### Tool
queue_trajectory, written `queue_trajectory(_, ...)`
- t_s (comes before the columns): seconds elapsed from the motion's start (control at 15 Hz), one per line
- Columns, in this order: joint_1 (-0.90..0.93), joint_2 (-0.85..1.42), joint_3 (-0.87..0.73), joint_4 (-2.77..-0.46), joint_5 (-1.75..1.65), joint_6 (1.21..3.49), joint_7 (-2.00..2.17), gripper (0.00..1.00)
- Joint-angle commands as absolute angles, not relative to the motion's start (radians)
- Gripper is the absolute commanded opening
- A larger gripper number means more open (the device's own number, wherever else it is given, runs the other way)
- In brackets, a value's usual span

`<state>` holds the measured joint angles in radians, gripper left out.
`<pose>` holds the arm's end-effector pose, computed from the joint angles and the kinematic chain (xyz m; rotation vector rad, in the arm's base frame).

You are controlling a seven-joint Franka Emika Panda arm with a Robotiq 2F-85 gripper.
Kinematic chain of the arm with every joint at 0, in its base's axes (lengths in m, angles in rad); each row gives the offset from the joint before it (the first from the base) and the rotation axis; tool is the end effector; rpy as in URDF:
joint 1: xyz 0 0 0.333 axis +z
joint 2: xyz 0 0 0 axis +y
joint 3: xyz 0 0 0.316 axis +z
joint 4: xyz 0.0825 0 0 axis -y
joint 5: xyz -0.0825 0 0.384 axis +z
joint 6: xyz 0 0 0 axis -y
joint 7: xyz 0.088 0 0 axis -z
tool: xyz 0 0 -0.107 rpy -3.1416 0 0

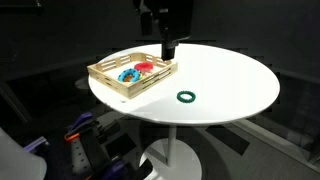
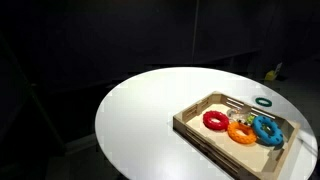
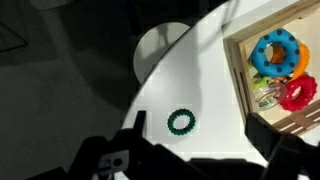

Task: Put the green ring in the box

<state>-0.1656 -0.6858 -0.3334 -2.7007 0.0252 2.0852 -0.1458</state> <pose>0.3053 -0.1597 0.4275 -2.8954 0.4348 -0.1543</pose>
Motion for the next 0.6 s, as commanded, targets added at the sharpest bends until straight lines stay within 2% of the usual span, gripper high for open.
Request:
queue_trajectory(0.0, -0.187, -0.681, -0.313, -2.699, 0.041, 2.083, -0.159, 1.00)
queue_trajectory(0.53, -0.191, -0.659, -0.283, -2.680, 0.039, 2.107, -0.118, 1.00)
